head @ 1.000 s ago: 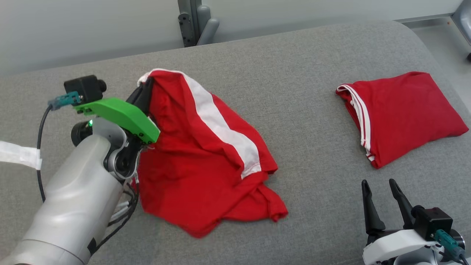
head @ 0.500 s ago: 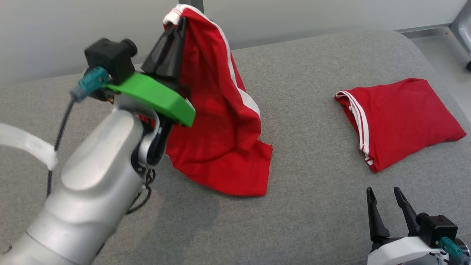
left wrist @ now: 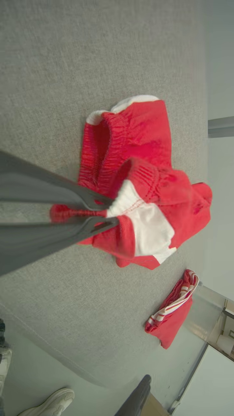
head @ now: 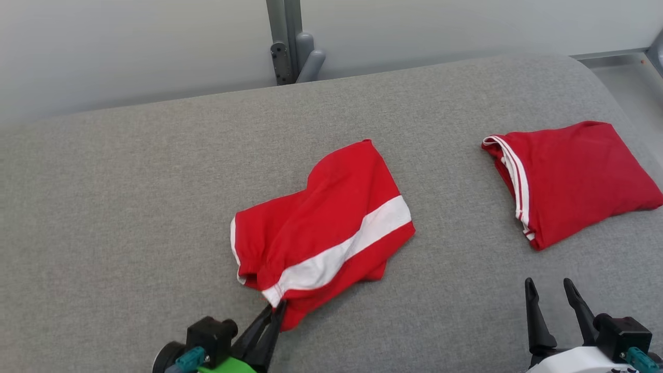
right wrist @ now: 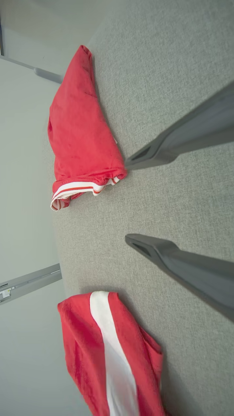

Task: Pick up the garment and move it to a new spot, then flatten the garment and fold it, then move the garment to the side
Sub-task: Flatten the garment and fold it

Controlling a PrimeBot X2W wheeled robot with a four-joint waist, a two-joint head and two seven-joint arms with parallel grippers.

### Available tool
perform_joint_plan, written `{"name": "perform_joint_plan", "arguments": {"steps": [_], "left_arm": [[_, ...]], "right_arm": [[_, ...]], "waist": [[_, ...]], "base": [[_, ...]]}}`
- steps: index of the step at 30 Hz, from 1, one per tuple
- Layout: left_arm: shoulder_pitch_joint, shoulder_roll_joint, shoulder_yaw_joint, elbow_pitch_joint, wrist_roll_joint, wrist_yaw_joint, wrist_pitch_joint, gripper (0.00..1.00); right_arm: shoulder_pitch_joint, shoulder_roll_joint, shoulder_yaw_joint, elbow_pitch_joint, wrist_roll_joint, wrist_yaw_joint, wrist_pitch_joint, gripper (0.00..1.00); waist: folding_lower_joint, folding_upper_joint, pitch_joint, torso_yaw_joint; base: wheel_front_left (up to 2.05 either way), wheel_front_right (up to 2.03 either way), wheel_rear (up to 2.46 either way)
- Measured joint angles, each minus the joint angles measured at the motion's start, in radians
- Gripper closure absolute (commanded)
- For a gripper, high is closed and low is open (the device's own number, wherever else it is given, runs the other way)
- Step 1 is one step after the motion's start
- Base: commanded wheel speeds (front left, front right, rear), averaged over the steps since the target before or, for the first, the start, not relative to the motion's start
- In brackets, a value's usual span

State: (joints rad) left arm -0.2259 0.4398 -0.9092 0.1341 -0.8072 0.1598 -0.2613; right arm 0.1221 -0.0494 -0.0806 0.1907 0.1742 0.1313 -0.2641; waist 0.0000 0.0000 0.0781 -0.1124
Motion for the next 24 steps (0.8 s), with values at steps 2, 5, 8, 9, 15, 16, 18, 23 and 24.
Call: {"name": "perform_joint_plan", "arguments": {"steps": [2,5,8,9,15,16,18,23,24], "left_arm": [[0.046,-0.006,0.011,0.030,0.018,-0.004,0.000,1.00],[0.092,-0.033,0.069,0.086,0.075,-0.012,0.000,1.00],[0.132,-0.072,0.164,0.122,0.130,-0.019,0.000,1.00],[0.143,-0.082,0.195,0.131,0.144,-0.020,-0.001,1.00],[0.204,-0.109,0.320,0.207,0.222,-0.072,-0.001,1.00],[0.210,-0.111,0.329,0.220,0.232,-0.085,-0.001,1.00],[0.214,-0.114,0.344,0.242,0.245,-0.115,-0.001,1.00],[0.216,-0.114,0.421,0.286,0.288,-0.133,-0.001,1.00],[0.216,-0.113,0.436,0.289,0.296,-0.133,-0.001,1.00]], "right_arm": [[0.000,0.000,0.000,0.002,-0.001,0.000,0.000,0.00],[0.000,0.000,0.005,0.004,-0.002,0.000,0.000,0.00],[0.000,0.000,0.010,0.007,-0.003,0.000,0.000,0.00],[-0.001,0.000,0.010,0.007,-0.003,0.000,0.000,0.00],[0.000,0.000,0.011,0.007,-0.008,0.000,0.000,0.00],[0.001,0.000,0.012,0.007,-0.009,0.000,0.000,0.00],[0.001,0.000,0.014,0.007,-0.009,0.000,0.000,0.00],[0.001,0.000,0.018,0.007,-0.008,0.000,0.000,0.00],[0.001,0.000,0.018,0.007,-0.007,0.000,0.000,0.00]], "waist": [[0.0000,0.0000,0.000,0.010],[0.0000,0.0000,-0.001,0.025],[0.0000,0.0000,-0.002,0.036],[-0.0001,0.0000,-0.003,0.039],[0.0000,0.0000,-0.006,0.046],[-0.0001,0.0000,-0.005,0.046],[0.0000,0.0000,-0.004,0.045],[-0.0001,0.0000,0.003,0.040],[0.0000,0.0000,0.004,0.039]], "base": [[0.00,0.00,0.00],[0.00,0.00,0.00],[0.00,0.00,0.00],[0.00,0.00,0.00],[0.00,0.00,0.00],[0.00,0.00,0.00],[0.00,0.00,0.00],[0.00,0.00,0.00],[0.00,0.00,0.00]]}}
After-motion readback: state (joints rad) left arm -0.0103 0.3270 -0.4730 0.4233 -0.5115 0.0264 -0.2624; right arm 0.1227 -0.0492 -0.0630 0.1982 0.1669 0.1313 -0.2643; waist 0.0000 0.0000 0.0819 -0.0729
